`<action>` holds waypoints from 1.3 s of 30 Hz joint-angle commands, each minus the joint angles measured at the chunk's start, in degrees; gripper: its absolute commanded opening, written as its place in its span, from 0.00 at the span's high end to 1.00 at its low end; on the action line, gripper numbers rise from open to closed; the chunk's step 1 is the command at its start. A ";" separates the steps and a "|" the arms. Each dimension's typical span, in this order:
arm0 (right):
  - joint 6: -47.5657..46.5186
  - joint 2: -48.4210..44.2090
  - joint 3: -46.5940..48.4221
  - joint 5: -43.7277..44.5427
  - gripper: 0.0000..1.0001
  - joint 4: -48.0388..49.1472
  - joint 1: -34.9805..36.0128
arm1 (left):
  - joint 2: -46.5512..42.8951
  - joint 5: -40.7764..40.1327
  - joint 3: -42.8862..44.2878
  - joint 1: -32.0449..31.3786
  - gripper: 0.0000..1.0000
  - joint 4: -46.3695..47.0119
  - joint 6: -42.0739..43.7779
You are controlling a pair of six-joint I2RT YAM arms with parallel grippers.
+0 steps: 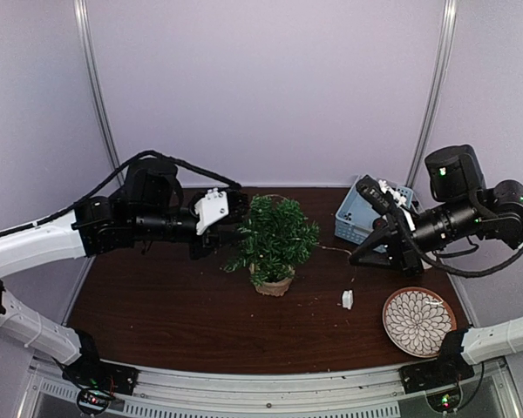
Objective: Decorate the small christmas tree
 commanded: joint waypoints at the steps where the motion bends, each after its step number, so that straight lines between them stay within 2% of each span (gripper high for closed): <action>1: -1.09 -1.34 1.35 -0.87 1.00 -0.75 0.30 | 0.98 9.15 1.76 0.24 0.70 -4.19 2.39; 6: -1.00 -1.70 1.12 -0.74 1.00 -0.78 0.30 | 2.92 10.75 3.37 0.43 0.79 -6.20 2.88; 10: -0.96 -1.80 1.09 -0.75 1.00 -1.32 0.30 | 3.32 10.40 3.49 0.43 0.81 -5.84 3.15; 13: -0.83 -1.90 0.97 -0.57 1.00 -1.50 0.30 | 3.00 9.40 3.38 0.56 0.80 -5.25 3.65; 19: -0.61 -1.97 0.66 -0.70 1.00 -1.24 0.30 | 1.32 8.39 3.39 1.34 0.69 -4.56 3.51; 28: -0.56 -2.25 0.41 -0.58 1.00 -1.01 0.30 | 4.74 9.84 6.42 3.95 0.68 -6.36 3.56; 32: -0.11 -2.77 -0.14 0.16 1.00 -0.62 0.30 | 5.54 13.36 6.82 4.12 0.74 -6.95 4.30; 39: 0.32 -3.52 -0.39 3.78 1.00 -0.91 0.27 | 5.74 19.63 7.29 4.12 0.96 -8.75 4.79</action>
